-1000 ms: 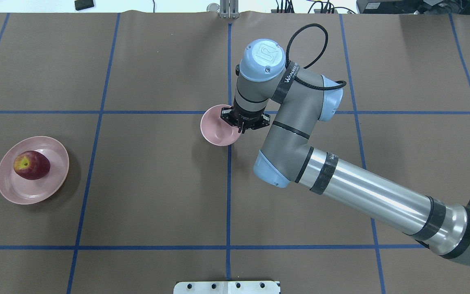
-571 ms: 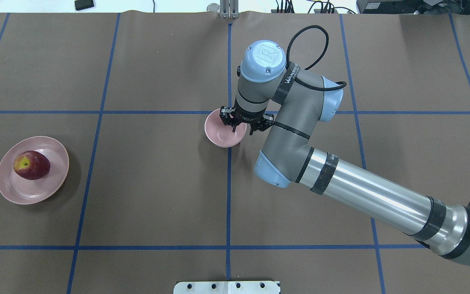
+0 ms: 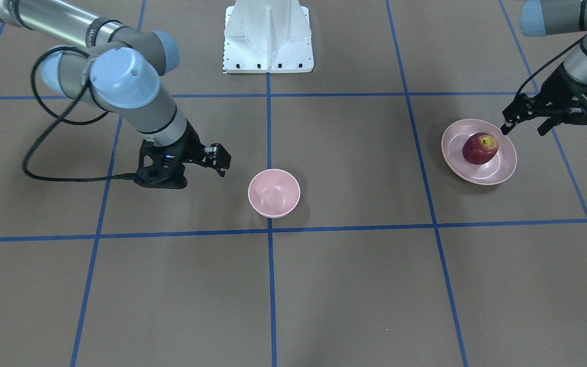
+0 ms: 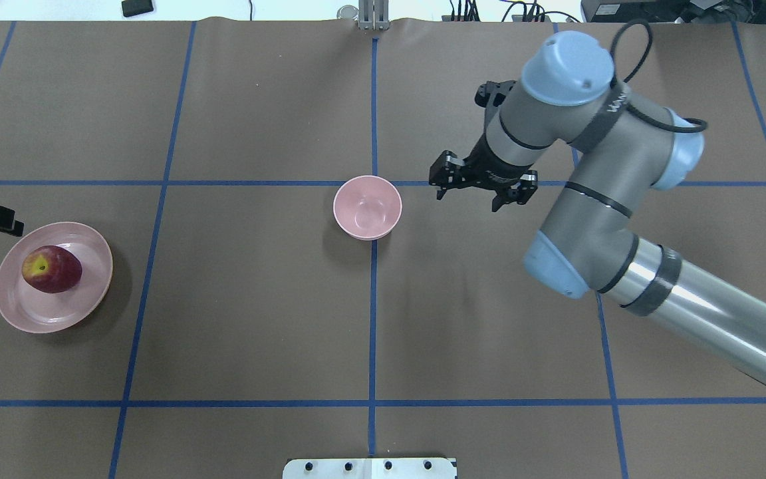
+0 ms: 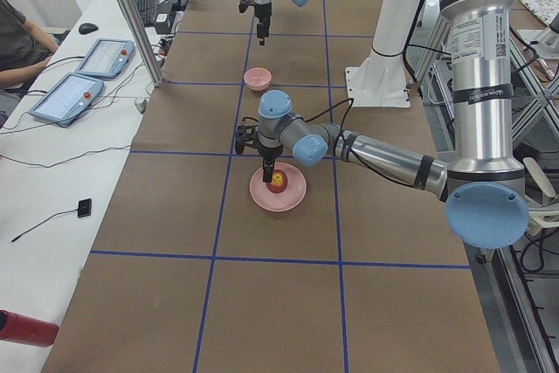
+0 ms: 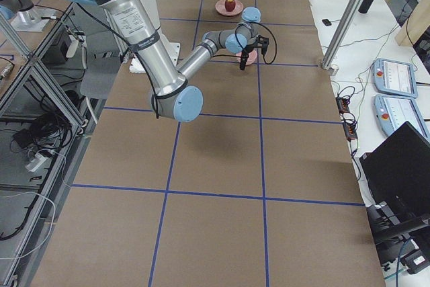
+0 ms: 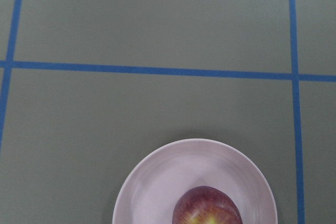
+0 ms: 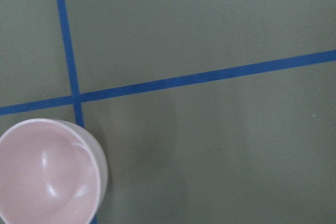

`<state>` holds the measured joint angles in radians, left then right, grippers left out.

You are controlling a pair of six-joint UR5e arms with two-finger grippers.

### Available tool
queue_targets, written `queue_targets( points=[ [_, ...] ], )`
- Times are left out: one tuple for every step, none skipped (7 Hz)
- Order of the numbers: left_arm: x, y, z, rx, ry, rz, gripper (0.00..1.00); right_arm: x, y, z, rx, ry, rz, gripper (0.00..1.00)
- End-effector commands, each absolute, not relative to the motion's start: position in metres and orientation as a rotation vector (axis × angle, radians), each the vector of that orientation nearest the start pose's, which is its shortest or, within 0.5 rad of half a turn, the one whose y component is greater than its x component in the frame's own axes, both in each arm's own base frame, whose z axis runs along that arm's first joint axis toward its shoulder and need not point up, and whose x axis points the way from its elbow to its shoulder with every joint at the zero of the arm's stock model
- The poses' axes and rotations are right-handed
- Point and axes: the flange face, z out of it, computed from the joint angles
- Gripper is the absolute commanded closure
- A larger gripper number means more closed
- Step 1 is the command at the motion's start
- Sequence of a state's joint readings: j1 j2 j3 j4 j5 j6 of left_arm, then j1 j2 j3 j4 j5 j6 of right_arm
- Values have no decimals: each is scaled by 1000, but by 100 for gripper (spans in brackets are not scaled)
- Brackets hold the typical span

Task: Move apple from plate to bowl
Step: 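Release the bowl and lift the right gripper away while the left gripper reaches the apple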

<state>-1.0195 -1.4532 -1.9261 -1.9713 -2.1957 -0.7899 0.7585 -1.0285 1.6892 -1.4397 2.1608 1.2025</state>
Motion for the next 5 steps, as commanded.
queue_targets(
  points=[
    [217, -434, 503, 79, 845, 24, 2, -379, -506, 323, -14, -911, 35, 0],
    [228, -433, 513, 49, 834, 14, 2, -371, -510, 325, -13, -914, 44, 0],
    [245, -440, 520, 39, 821, 25, 2, -364, -511, 331, -28, -919, 50, 0],
    [250, -443, 532, 42, 788, 17, 2, -363, -511, 332, -28, -917, 51, 0],
    [256, -440, 535, 34, 785, 25, 2, -362, -512, 332, -27, -919, 53, 0]
  ],
)
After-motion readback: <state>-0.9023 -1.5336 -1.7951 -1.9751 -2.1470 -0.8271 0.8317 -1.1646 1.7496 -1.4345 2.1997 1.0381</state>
